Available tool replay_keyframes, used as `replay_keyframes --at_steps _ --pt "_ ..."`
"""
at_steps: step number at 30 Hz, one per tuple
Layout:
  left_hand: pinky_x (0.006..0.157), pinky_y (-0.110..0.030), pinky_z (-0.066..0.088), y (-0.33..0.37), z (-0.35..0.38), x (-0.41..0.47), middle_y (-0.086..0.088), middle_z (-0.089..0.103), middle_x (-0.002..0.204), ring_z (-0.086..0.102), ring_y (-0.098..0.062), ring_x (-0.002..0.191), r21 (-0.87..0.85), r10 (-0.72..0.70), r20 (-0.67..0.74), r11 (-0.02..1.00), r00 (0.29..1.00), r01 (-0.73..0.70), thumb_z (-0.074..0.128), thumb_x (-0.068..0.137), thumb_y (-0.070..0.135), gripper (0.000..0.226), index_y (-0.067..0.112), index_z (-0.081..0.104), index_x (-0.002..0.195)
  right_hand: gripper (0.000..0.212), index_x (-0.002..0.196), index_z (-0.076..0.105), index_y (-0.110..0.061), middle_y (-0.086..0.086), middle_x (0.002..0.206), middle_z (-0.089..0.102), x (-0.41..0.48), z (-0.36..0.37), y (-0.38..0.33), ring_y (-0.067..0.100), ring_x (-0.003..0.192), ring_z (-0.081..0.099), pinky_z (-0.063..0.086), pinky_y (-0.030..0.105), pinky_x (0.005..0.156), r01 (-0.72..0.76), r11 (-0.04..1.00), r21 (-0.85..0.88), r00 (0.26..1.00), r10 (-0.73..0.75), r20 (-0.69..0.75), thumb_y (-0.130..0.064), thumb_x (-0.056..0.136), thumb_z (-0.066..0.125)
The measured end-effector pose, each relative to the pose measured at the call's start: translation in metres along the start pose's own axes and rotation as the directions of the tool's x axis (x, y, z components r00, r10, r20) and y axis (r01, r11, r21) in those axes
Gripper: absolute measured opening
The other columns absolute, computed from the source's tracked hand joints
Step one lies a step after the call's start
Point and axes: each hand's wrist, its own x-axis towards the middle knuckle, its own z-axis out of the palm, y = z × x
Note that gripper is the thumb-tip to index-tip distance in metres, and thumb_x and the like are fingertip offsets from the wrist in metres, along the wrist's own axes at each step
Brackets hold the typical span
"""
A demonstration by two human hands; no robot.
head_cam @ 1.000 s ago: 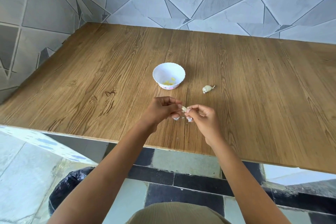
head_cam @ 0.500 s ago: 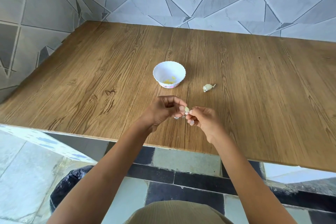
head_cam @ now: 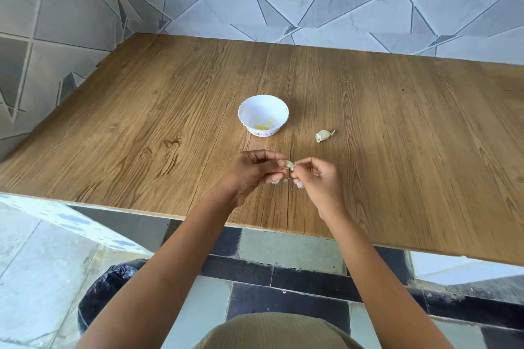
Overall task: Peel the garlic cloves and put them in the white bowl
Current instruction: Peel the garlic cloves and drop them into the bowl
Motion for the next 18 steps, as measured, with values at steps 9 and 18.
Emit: replay_keyframes --at_steps 9,18 --pt "0.067 -0.017 0.057 0.002 0.002 -0.002 -0.009 0.07 0.072 0.069 -0.011 0.066 -0.038 -0.025 -0.009 0.999 1.0 0.025 0.059 0.085 -0.008 0.011 0.001 0.065 0.089 0.023 0.07 0.06 -0.006 0.002 0.061 0.053 -0.005 0.003 -0.013 0.008 0.047 0.045 0.039 0.018 0.048 -0.351 0.871 0.344 0.935 0.308 0.176 -0.001 0.089 0.048" --pt "0.062 -0.018 0.057 0.003 0.002 0.0 -0.011 0.071 0.073 0.069 -0.013 0.064 -0.088 -0.077 -0.037 0.993 0.996 0.074 0.06 0.087 -0.003 0.006 0.002 0.063 0.086 0.012 0.071 0.062 -0.026 -0.008 0.063 0.064 -0.005 0.003 0.006 0.007 0.057 0.059 0.05 0.034 0.059 0.107 0.992 -0.06 0.994 -0.107 0.001 -0.018 0.079 0.06"
